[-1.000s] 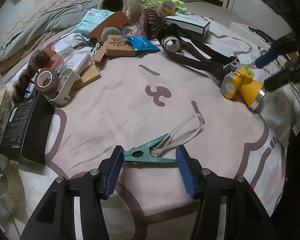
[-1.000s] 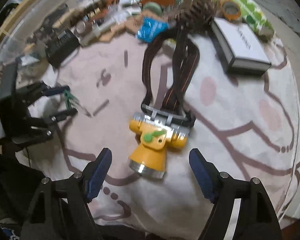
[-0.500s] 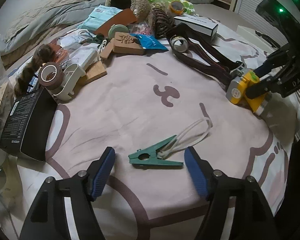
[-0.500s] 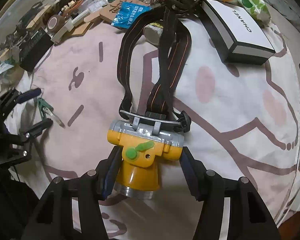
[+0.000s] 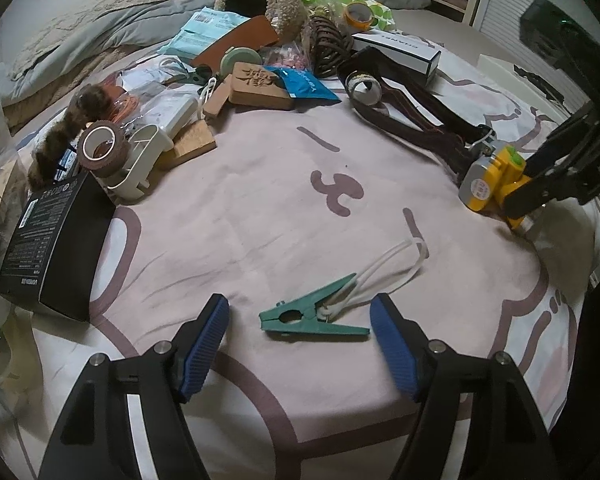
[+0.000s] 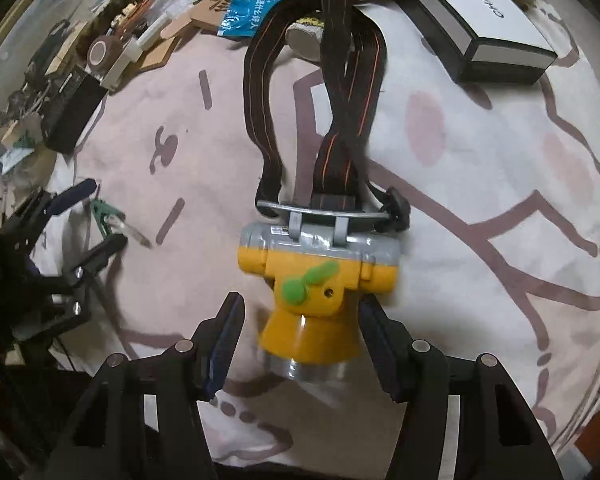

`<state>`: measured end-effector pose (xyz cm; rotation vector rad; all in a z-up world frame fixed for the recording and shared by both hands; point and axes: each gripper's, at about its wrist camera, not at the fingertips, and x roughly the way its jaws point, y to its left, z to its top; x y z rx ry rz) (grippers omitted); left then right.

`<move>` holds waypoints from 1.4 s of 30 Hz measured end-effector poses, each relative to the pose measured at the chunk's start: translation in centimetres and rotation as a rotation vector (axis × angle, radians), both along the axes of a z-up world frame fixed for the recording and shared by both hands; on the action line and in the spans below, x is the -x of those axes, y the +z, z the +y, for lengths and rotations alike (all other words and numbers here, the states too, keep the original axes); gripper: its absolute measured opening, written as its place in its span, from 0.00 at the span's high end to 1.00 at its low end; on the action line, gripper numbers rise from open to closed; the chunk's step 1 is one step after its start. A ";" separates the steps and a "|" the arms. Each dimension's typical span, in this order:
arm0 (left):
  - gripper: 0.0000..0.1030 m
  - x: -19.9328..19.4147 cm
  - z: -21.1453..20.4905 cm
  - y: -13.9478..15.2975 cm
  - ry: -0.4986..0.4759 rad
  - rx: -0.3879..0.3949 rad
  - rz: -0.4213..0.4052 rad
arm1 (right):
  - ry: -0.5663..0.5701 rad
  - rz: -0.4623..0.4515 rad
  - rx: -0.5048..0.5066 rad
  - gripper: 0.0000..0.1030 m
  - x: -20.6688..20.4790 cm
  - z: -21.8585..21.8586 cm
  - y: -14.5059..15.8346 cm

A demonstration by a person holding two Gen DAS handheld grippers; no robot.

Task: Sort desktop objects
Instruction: 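Lift the headlamp with its black strap using the right tool, then close the left tool on the green clothespin while the right tool holds the headlamp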

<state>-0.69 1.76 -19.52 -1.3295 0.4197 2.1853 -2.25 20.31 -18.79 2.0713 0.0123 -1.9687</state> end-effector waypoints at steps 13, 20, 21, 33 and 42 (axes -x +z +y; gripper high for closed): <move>0.21 0.5 -0.6 -0.3 0.029 -0.005 -0.010 | 0.035 0.088 0.016 0.58 -0.1 -0.3 -0.1; 0.21 0.5 0.0 -0.4 0.027 0.004 -0.006 | 0.028 0.214 0.072 0.58 0.3 -0.7 3.9; 0.21 0.5 0.1 -0.4 0.026 0.005 -0.005 | 0.026 0.236 0.087 0.58 0.7 -0.9 4.9; 0.47 0.3 1.0 -0.3 -0.010 0.011 -0.014 | 0.028 0.427 0.145 0.58 1.5 -2.2 11.0; 0.48 0.7 0.8 1.6 0.020 -0.024 0.019 | 0.011 0.466 0.112 0.58 1.7 -1.2 11.5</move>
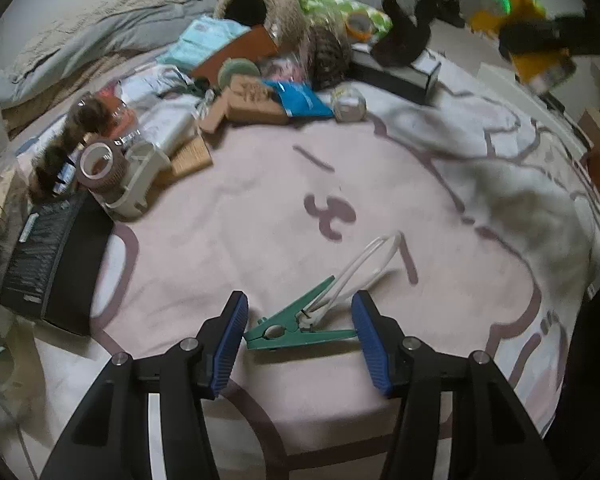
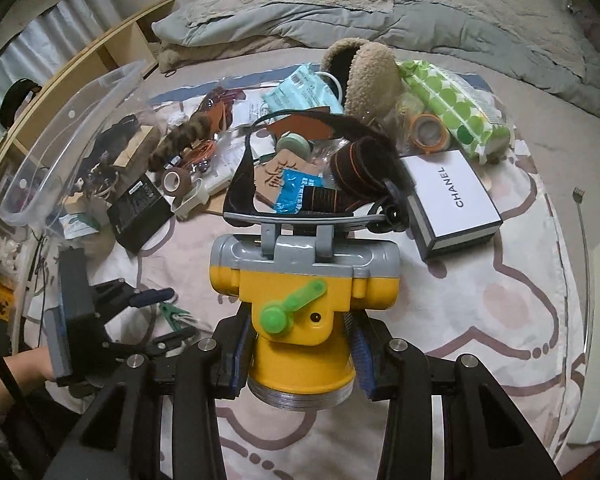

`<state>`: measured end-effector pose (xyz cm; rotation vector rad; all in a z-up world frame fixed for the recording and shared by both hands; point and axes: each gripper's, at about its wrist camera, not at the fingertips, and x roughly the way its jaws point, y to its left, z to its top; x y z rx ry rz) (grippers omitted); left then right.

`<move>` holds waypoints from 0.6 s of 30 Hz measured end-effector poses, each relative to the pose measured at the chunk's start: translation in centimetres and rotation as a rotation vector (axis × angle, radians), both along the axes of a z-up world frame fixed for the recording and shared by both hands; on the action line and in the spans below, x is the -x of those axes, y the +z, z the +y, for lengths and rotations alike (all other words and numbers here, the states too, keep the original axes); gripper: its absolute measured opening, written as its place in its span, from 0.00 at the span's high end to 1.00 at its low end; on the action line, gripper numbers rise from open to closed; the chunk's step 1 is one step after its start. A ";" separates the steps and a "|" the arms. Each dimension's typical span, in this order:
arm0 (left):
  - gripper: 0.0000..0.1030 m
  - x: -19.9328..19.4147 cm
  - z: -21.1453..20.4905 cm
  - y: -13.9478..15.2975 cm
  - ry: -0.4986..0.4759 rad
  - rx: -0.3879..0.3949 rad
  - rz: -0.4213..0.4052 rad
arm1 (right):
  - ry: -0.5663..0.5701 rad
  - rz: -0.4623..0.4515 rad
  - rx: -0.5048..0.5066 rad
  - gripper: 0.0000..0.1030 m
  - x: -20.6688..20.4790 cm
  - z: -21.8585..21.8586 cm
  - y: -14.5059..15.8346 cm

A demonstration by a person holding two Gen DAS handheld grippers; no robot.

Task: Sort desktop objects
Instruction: 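Close the left tool on the green clothespin while the right tool holds the headlamp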

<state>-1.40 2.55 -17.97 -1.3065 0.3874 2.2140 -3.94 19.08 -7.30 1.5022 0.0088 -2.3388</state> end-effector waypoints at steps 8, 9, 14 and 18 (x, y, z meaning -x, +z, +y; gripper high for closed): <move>0.48 0.9 -0.2 3.3 0.052 -0.048 0.057 | -0.008 0.084 -0.034 0.58 0.3 -0.4 1.5; 0.48 1.0 -0.3 3.9 0.059 -0.057 0.064 | -0.006 0.098 -0.035 0.58 0.3 -0.5 1.9; 0.48 1.6 -0.8 7.4 0.097 -0.095 0.133 | 0.005 0.141 -0.005 0.58 0.4 -1.2 3.7; 0.48 2.2 -1.8 10.2 0.140 -0.123 0.187 | 0.016 0.188 0.016 0.58 0.4 -2.2 5.5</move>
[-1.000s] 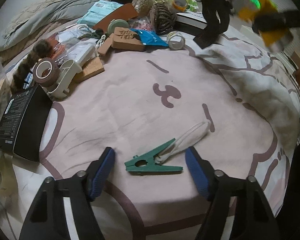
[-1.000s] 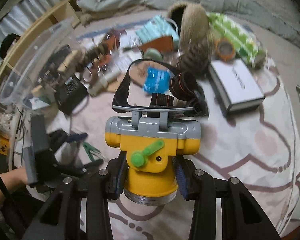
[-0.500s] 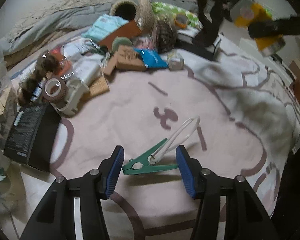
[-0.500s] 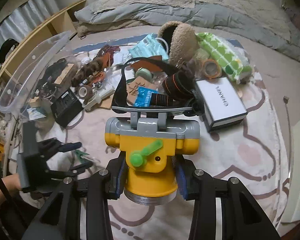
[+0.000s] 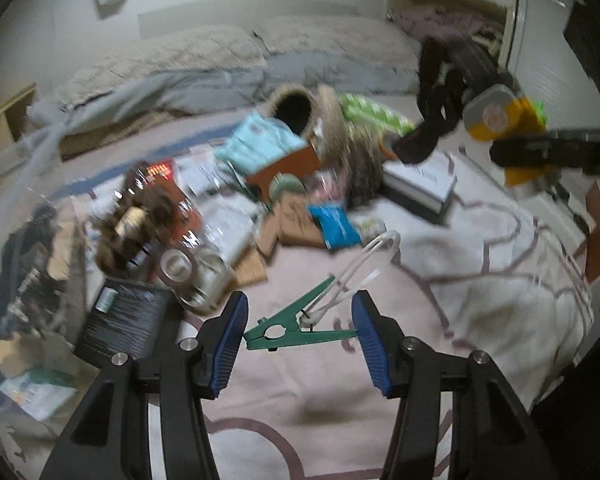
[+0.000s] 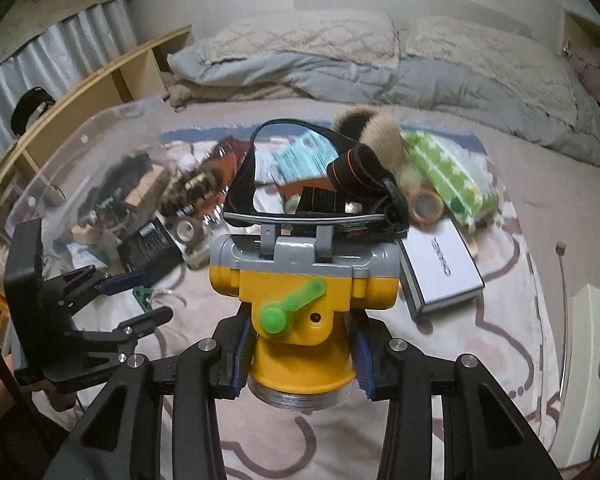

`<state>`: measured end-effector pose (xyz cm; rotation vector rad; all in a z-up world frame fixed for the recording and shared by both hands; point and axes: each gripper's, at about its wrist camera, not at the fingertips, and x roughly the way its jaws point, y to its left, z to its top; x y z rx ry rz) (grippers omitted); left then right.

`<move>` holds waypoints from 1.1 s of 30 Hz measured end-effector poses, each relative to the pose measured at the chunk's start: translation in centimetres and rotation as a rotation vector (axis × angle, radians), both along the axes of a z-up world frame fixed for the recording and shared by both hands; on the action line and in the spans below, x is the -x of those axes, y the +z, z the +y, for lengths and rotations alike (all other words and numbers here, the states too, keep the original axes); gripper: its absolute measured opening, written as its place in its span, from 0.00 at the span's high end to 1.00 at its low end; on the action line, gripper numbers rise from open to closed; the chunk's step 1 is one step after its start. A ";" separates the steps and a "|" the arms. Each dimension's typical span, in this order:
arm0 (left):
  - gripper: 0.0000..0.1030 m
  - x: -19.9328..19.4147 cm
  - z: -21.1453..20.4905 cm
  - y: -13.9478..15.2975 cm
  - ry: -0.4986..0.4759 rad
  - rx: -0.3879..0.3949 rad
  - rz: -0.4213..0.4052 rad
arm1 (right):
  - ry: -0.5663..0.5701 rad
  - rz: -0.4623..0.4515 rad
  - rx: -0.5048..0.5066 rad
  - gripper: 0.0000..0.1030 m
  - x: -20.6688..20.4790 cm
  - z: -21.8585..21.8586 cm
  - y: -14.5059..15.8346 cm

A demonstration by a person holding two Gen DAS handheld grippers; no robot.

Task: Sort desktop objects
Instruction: 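Close the left tool on the green clothespin while the right tool holds the headlamp, then carry the green clothespin and the headlamp over to the clear bin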

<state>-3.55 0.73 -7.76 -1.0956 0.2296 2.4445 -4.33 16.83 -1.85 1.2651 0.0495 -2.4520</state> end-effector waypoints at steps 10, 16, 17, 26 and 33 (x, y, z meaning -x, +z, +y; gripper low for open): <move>0.48 0.7 -4.0 7.6 0.149 -0.099 0.119 | 0.078 0.099 0.071 0.58 -0.3 -3.8 4.0; 0.48 0.8 -7.0 11.1 0.225 -0.150 0.174 | 0.138 0.158 0.125 0.58 -0.7 -6.5 6.7; 0.48 0.8 -7.5 11.6 0.238 -0.155 0.184 | 0.148 0.167 0.130 0.58 -0.7 -7.0 7.1; 0.48 0.5 -14.1 15.6 0.385 -0.150 0.303 | 0.238 0.256 0.146 0.58 -1.0 -11.3 10.5; 0.48 0.8 -20.5 16.3 0.532 -0.152 0.335 | 0.297 0.289 0.137 0.58 -0.8 -15.0 12.1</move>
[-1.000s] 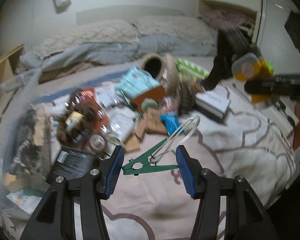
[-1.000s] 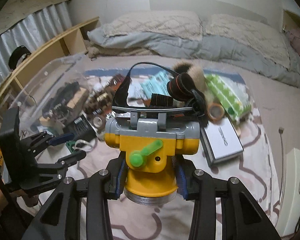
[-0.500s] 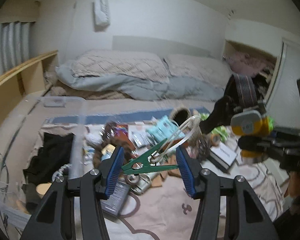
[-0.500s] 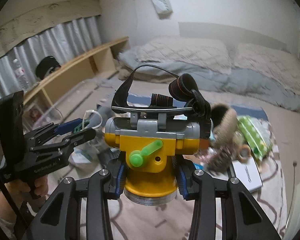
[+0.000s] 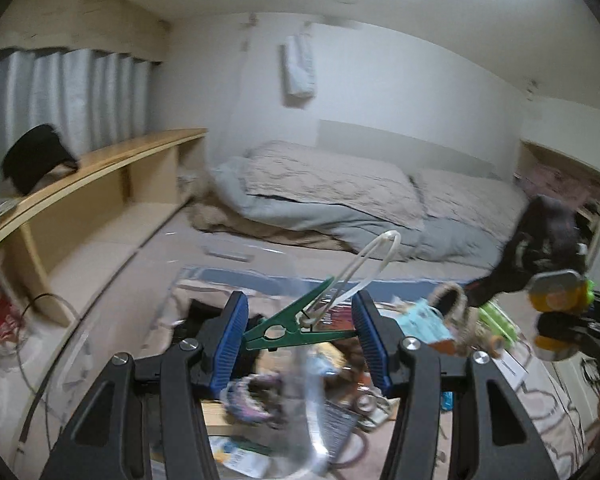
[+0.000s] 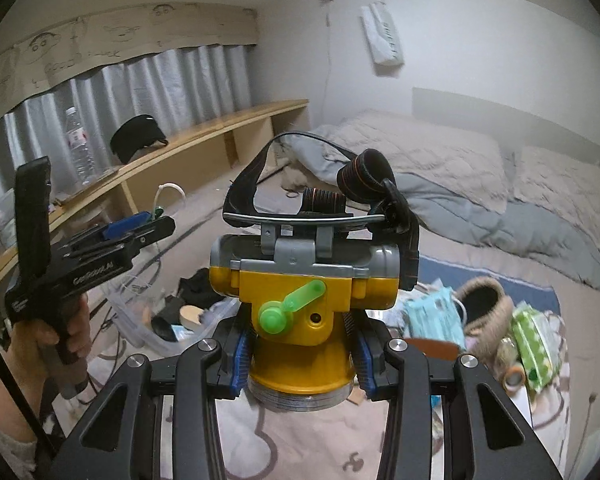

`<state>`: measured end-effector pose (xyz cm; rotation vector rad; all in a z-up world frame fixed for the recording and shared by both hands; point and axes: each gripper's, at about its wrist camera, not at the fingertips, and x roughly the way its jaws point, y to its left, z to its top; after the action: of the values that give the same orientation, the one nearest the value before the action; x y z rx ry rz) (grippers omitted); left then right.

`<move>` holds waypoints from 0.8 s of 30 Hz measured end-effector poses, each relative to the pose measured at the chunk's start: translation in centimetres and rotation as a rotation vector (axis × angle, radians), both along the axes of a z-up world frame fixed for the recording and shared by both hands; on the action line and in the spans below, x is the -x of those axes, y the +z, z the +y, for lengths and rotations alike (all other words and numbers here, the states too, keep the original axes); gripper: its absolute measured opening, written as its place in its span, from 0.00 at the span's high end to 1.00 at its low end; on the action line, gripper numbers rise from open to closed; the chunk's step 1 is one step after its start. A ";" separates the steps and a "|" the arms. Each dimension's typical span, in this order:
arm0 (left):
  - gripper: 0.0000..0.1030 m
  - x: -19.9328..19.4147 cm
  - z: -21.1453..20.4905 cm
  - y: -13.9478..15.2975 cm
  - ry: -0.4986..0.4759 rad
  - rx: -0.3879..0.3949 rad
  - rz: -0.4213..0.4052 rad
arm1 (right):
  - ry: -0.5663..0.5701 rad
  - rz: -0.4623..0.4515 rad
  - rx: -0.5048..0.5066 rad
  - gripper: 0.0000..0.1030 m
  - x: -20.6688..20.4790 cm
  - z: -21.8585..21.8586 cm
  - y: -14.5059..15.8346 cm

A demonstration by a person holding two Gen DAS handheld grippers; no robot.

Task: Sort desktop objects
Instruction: 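Carry the green clothespin and the headlamp over to the clear bin, then open the left tool to drop the green clothespin into the bin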

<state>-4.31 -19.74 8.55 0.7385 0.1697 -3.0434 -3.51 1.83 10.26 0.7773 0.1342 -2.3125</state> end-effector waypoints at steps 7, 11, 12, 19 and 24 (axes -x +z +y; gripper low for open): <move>0.48 1.6 -6.0 -3.4 0.156 -0.018 -0.100 | 0.070 0.014 0.005 0.58 -0.3 -3.9 0.6; 0.47 2.2 -7.5 -5.6 0.210 -0.011 -0.168 | 0.122 0.015 0.005 0.58 -0.8 -6.1 0.7; 0.47 2.4 -7.7 -5.9 0.218 -0.014 -0.183 | 0.133 0.016 0.007 0.58 -1.0 -6.5 0.8; 0.47 3.6 -8.6 -7.9 0.268 0.009 -0.275 | 0.189 0.016 -0.001 0.58 -1.7 -9.6 0.9; 0.47 4.0 -9.2 -9.3 0.301 0.025 -0.359 | 0.204 0.011 -0.013 0.58 -1.6 -11.0 0.7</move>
<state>-8.35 -28.98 -0.73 1.1240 0.2153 -2.5784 -1.90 -9.20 10.93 0.7229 0.2227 -2.1246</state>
